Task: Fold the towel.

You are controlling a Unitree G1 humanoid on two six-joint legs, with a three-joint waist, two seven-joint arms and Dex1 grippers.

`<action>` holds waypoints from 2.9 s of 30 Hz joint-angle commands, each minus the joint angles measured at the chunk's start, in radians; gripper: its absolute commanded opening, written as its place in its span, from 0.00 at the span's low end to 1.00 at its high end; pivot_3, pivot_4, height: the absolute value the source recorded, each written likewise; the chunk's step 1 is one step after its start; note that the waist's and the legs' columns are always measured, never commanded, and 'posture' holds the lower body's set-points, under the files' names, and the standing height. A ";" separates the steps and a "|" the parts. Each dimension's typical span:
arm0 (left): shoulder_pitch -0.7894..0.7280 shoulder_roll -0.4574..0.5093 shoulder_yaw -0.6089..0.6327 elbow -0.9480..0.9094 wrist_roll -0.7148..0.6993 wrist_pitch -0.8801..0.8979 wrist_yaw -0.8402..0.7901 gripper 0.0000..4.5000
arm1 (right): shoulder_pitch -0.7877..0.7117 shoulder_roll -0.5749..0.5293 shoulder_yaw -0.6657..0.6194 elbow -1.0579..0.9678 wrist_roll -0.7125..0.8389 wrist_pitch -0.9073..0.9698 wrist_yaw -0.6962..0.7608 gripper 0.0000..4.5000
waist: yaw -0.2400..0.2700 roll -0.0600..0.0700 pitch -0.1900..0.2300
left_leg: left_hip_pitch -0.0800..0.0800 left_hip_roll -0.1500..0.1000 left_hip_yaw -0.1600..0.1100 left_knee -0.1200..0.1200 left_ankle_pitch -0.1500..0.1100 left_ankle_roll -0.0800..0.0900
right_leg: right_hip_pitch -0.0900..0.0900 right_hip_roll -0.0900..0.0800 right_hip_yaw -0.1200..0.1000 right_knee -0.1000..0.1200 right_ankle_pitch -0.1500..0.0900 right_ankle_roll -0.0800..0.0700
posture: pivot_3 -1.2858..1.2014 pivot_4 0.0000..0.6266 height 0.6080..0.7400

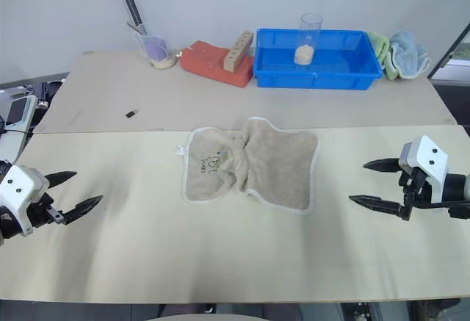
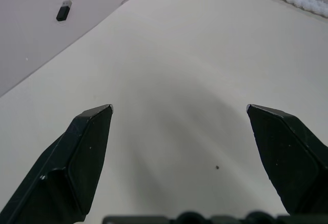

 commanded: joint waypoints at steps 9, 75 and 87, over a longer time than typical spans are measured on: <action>0.017 0.016 0.034 0.018 -0.015 -0.032 -0.041 1.00 | -0.022 0.014 -0.007 -0.015 0.003 -0.013 -0.009 0.99 | 0.000 0.000 0.000 | 0.000 0.000 0.000 0.000 0.000 0.000 | 0.000 0.000 0.000 0.000 0.000 0.000 | 0.52 0.24 1.00; -0.356 -0.137 -0.652 0.092 0.245 -0.193 -0.074 0.00 | -0.077 0.181 0.472 -0.128 -0.303 -0.019 -0.319 0.75 | 0.001 0.001 -0.003 | -0.001 -0.004 -0.002 0.009 0.000 0.001 | 0.001 0.002 -0.003 0.005 0.000 0.000 | 0.52 0.24 1.00; -0.313 -0.096 -0.594 0.122 0.215 -0.211 -0.078 0.00 | -0.094 0.175 0.432 -0.121 -0.260 0.012 -0.296 0.01 | -0.001 0.001 -0.004 | 0.001 -0.004 -0.005 0.009 0.000 0.001 | 0.003 0.001 -0.002 0.005 0.000 0.000 | 0.52 0.24 1.00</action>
